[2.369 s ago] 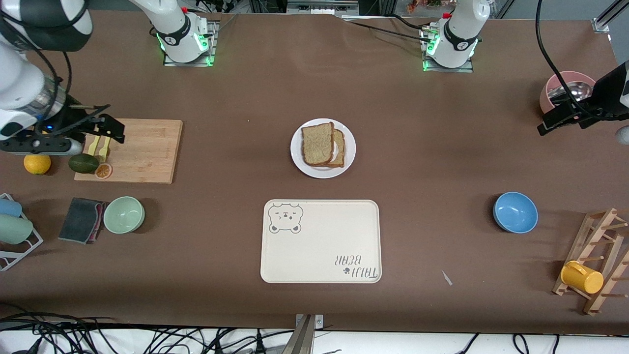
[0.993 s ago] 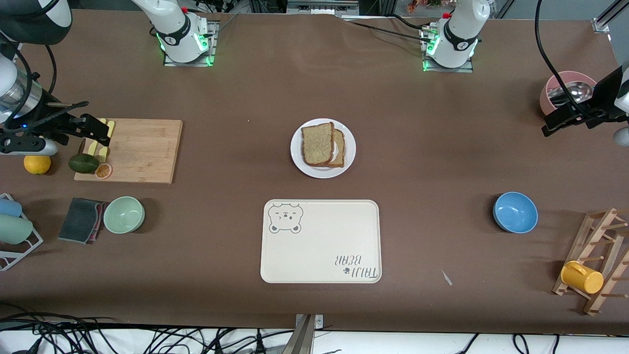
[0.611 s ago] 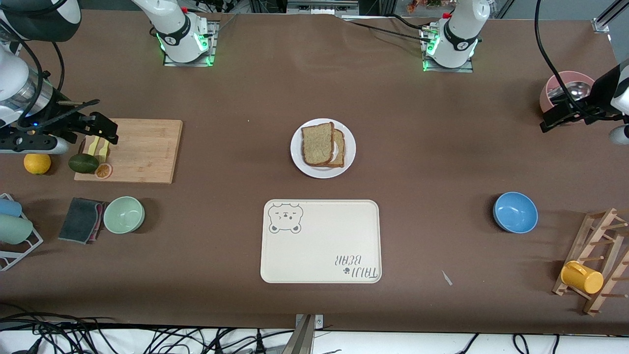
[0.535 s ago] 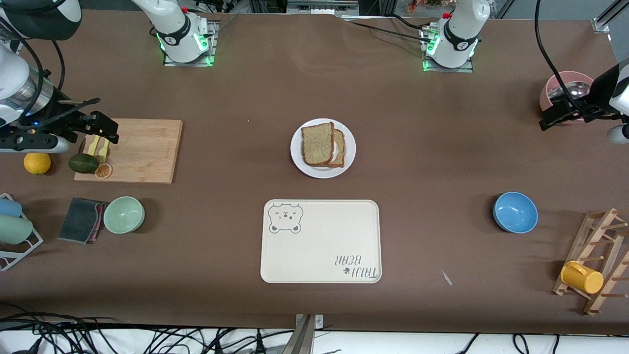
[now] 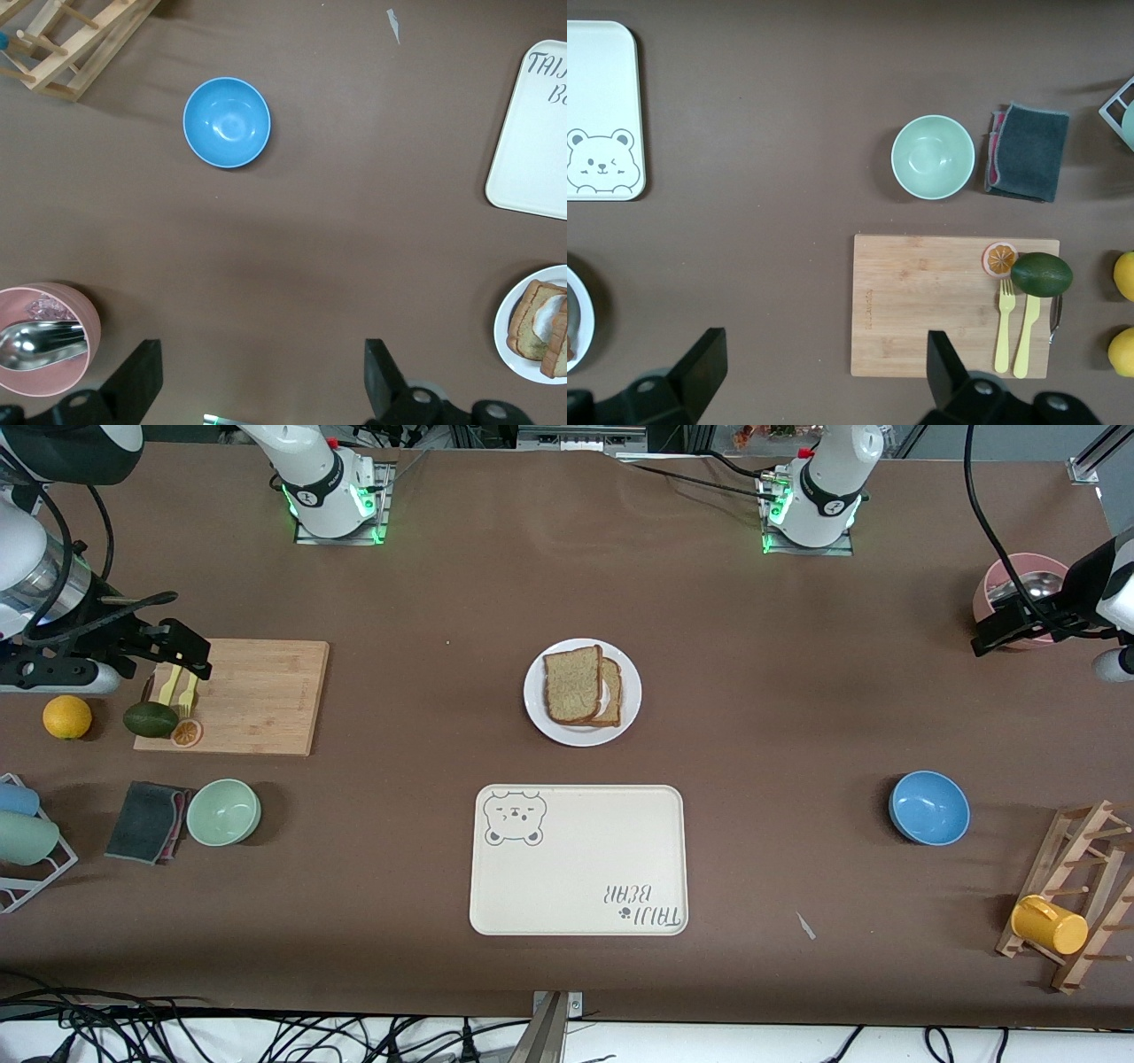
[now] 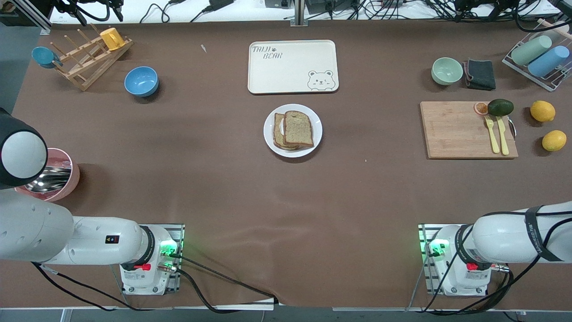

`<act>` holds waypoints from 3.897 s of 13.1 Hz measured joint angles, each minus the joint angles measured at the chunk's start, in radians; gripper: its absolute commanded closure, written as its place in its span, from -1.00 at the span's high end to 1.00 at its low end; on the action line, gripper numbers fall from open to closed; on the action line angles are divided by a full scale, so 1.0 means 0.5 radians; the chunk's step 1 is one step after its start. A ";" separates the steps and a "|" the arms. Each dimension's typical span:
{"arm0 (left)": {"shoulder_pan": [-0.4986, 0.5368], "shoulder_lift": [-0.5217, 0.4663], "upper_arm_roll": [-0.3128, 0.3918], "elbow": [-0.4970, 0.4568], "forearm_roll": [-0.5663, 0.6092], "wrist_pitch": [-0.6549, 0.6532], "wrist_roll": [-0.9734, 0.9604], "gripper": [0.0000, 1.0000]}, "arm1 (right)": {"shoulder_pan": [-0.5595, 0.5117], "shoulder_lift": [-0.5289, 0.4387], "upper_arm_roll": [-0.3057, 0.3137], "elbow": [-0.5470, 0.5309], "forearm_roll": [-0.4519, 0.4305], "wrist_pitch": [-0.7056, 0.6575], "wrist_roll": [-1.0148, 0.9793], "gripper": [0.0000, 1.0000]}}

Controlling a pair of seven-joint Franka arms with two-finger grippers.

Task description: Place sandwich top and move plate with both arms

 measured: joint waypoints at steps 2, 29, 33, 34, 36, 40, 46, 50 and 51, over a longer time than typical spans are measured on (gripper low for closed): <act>0.000 0.000 0.000 0.000 0.000 0.000 0.000 1.00 | 0.000 0.000 0.000 0.000 0.000 -0.003 0.001 0.98; -0.004 -0.005 -0.077 0.015 0.000 0.000 0.000 1.00 | 0.000 -0.004 0.003 0.001 0.000 -0.004 0.008 0.98; -0.002 -0.005 -0.077 0.015 0.000 0.000 0.000 1.00 | 0.000 -0.004 0.003 0.001 0.000 -0.004 0.008 0.98; -0.002 -0.005 -0.076 0.015 0.000 0.000 0.000 1.00 | 0.000 -0.004 0.003 0.001 0.000 -0.005 0.008 0.98; -0.001 -0.005 -0.076 0.015 0.000 0.000 0.000 1.00 | 0.000 -0.004 0.003 0.001 0.000 -0.005 0.008 0.98; -0.005 -0.005 -0.080 0.015 0.000 0.000 0.000 1.00 | 0.000 -0.003 0.000 0.001 0.000 -0.005 0.010 0.98; -0.001 -0.005 -0.076 0.015 0.000 0.000 0.000 1.00 | 0.000 -0.004 0.001 0.001 0.000 -0.009 0.128 0.98; 0.009 -0.005 -0.067 0.015 0.000 0.000 0.000 1.00 | 0.000 -0.005 0.005 0.004 0.000 -0.039 0.168 0.98; 0.012 -0.005 -0.061 0.015 0.000 0.000 0.000 1.00 | 0.000 -0.005 0.005 0.004 0.000 -0.041 0.168 0.98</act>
